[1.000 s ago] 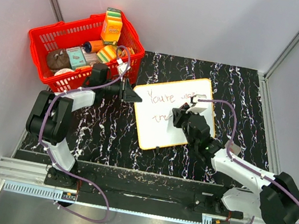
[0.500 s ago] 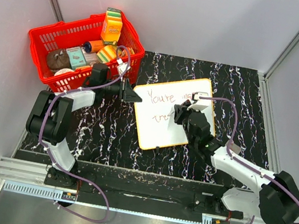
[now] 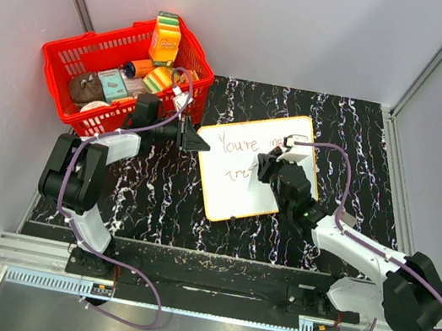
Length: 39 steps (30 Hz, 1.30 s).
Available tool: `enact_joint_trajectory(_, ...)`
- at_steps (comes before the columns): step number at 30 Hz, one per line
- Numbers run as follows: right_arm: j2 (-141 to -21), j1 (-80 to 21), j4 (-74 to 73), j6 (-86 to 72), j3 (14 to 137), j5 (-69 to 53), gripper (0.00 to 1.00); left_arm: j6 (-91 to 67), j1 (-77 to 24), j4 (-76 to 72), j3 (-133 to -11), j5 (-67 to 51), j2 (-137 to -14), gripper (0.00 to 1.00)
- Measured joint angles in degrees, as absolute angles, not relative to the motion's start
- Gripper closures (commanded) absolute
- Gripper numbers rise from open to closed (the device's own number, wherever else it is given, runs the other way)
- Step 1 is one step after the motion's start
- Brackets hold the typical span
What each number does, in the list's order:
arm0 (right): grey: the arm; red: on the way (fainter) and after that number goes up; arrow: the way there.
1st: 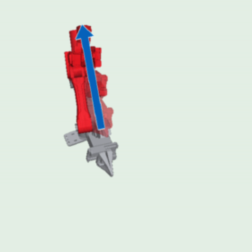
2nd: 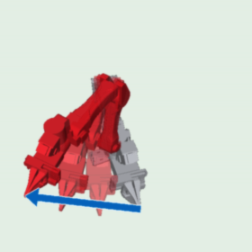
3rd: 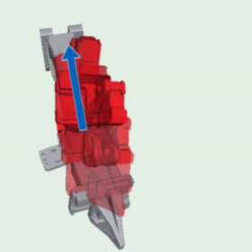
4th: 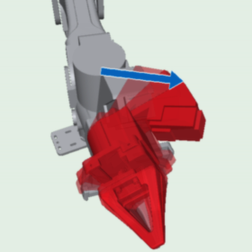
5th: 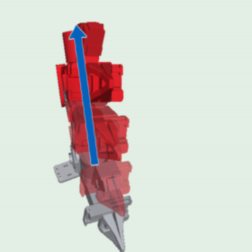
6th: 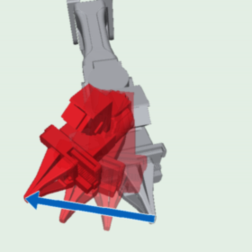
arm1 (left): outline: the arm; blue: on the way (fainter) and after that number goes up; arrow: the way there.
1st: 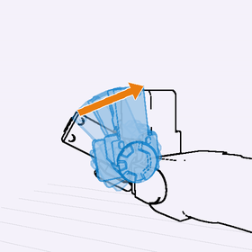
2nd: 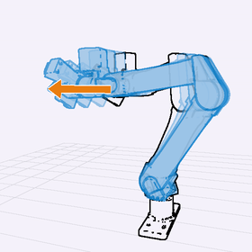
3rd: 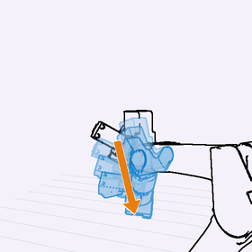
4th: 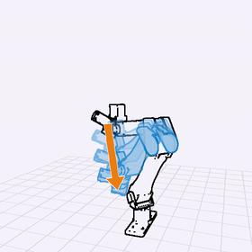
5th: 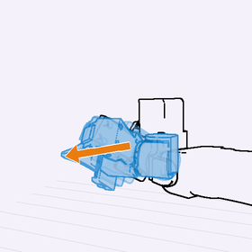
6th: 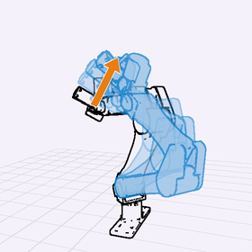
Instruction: Write a sentence on the whiteboard
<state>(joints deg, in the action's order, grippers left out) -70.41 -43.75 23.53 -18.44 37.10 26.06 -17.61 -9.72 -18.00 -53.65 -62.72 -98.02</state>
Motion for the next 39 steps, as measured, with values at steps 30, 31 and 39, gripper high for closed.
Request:
enact_joint_trajectory(30, -64.3, -43.7, 18.4, -19.7, 34.4, 26.1, 1.00, -17.6, -9.7, -18.0, -53.6, -62.7, -98.0, 1.00)
enact_joint_trajectory(31, -63.3, -43.7, 18.2, -19.7, 34.4, 26.1, 1.00, -17.6, -9.7, -18.0, -53.6, -62.7, -98.0, 1.00)
enact_joint_trajectory(39, -57.7, -43.6, 18.0, -19.1, 34.4, 26.5, 1.00, -17.6, -9.7, -18.0, -53.6, -62.7, -98.0, 1.00)
